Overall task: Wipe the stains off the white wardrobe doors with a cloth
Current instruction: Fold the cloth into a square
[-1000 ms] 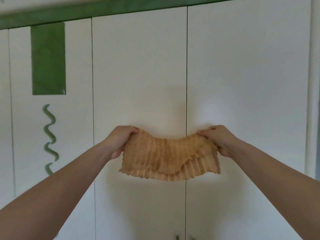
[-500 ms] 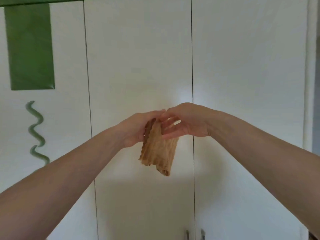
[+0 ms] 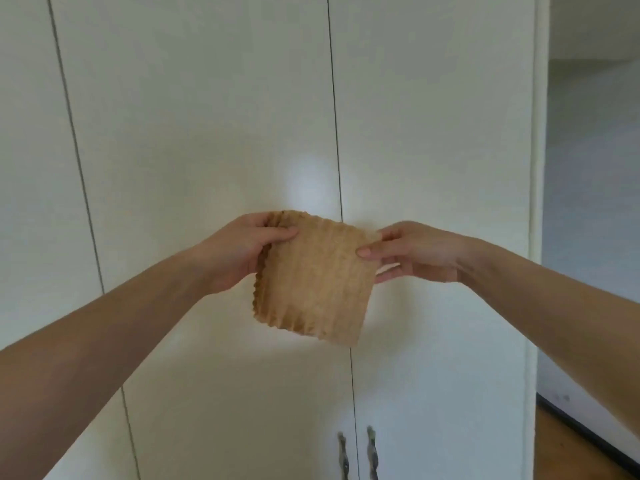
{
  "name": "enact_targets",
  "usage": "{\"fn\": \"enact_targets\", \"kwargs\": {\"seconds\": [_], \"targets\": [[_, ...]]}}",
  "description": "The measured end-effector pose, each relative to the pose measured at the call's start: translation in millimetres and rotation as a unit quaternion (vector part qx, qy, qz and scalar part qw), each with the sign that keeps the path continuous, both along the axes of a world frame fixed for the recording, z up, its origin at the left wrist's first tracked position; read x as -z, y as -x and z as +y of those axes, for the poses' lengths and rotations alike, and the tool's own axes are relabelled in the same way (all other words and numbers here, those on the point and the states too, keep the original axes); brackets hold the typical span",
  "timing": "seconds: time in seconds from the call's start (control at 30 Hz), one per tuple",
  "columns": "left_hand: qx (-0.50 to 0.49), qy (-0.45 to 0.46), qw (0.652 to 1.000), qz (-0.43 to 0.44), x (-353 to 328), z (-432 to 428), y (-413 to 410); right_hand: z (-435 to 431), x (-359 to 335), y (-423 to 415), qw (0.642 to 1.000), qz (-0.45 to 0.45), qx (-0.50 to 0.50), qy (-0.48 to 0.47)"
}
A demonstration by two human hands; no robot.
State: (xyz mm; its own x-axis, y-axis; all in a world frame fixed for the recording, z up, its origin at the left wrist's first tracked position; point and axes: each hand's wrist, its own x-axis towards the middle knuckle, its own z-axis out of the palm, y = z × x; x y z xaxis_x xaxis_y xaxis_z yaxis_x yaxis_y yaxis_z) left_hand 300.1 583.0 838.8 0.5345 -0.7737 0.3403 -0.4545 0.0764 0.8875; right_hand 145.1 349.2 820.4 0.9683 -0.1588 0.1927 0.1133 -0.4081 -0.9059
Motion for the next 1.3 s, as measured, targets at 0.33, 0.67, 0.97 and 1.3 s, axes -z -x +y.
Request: {"fn": "enact_targets", "kwargs": {"seconds": [0.33, 0.67, 0.97, 1.3], "targets": [[0.088, -0.012, 0.996, 0.026, 40, -184, 74, -100, 32, 113, 0.958, -0.087, 0.264, -0.072], [0.197, 0.015, 0.978, 0.060, 80, -395, 225, -229, 63, 288, 0.880, -0.088, 0.462, -0.060], [0.322, -0.149, 0.920, 0.165, 198, -556, 308, -326, 170, 392, 0.835, 0.029, 0.524, -0.166], [0.353, -0.367, 0.850, 0.134, 461, -669, 349, -402, 421, 414, 0.701, 0.207, 0.634, -0.254]]}}
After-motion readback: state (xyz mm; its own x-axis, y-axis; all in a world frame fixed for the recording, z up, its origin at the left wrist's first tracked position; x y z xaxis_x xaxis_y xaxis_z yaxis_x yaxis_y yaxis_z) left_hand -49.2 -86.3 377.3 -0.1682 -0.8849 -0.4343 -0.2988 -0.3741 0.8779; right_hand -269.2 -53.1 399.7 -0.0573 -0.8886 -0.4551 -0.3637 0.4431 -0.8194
